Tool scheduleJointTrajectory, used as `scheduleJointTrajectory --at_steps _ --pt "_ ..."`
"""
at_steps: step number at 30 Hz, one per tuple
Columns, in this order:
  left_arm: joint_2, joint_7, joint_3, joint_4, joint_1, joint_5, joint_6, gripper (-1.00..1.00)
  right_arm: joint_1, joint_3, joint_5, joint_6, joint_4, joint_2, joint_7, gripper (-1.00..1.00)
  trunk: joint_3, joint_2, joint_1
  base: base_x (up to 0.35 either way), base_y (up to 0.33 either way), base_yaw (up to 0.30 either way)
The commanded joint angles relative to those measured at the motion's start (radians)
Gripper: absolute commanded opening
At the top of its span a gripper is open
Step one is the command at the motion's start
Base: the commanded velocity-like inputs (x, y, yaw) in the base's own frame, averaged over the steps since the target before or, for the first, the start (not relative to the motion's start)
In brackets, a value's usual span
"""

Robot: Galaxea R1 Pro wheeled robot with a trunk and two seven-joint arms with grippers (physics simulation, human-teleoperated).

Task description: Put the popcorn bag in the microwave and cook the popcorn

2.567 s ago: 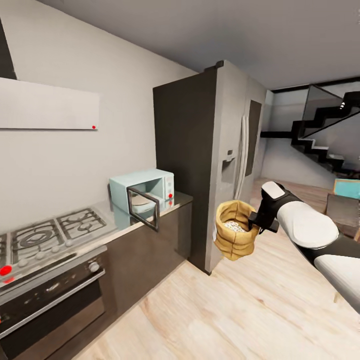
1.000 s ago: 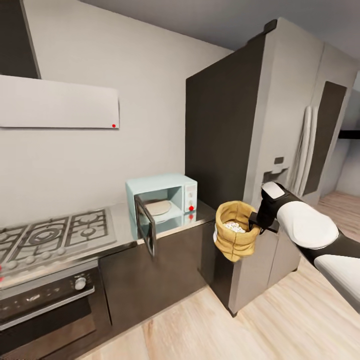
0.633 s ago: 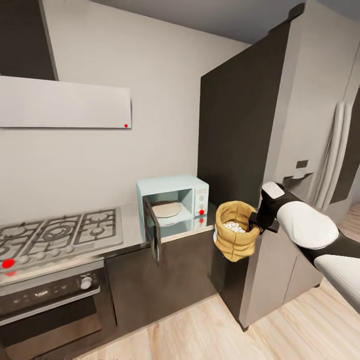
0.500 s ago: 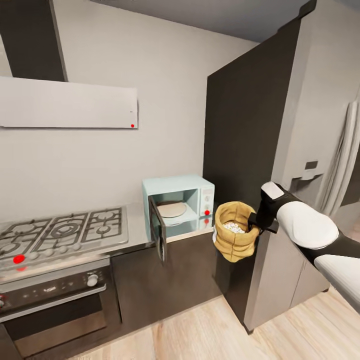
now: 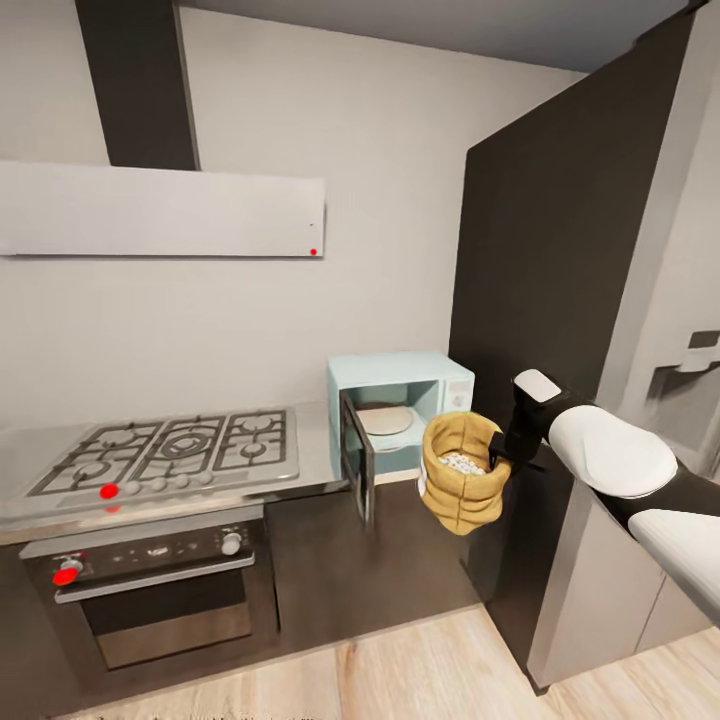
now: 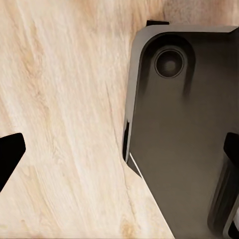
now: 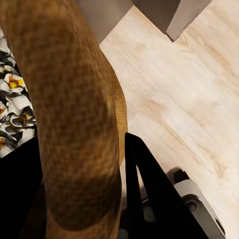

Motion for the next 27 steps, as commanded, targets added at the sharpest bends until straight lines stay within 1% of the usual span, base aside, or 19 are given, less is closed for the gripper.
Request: scheduleJointTrajectory --at_steps 1,8,15,24,27 --pt "-0.001 0.001 0.007 -0.001 0.0 0.001 0.004 1.0 -0.001 0.001 -0.01 0.003 -0.001 0.0 -0.008 -1.0 -0.002 -0.001 0.0 0.0 0.0 0.281" --pt "-0.001 0.001 0.007 -0.001 0.0 0.001 0.004 1.0 -0.001 0.001 -0.01 0.003 0.002 0.0 -0.008 -1.0 -0.002 -0.001 0.0 0.105 -0.076 0.281" --pt "-0.001 0.002 0.007 -0.001 0.0 0.001 0.004 1.0 -0.001 0.001 -0.01 0.003 0.002 0.0 -0.008 -1.0 -0.002 -0.001 0.0 0.199 -0.17 0.267" --pt "-0.002 0.001 0.007 -0.001 0.0 0.001 0.005 1.0 -0.001 0.001 -0.01 0.003 0.002 0.0 -0.008 -1.0 -0.002 -0.001 0.0 0.226 -0.22 0.022" --pt "-0.002 0.001 0.007 -0.001 0.0 0.001 0.005 1.0 -0.001 0.001 -0.01 0.003 0.002 0.0 -0.008 -1.0 -0.002 -0.001 0.0 0.194 -0.247 0.125"
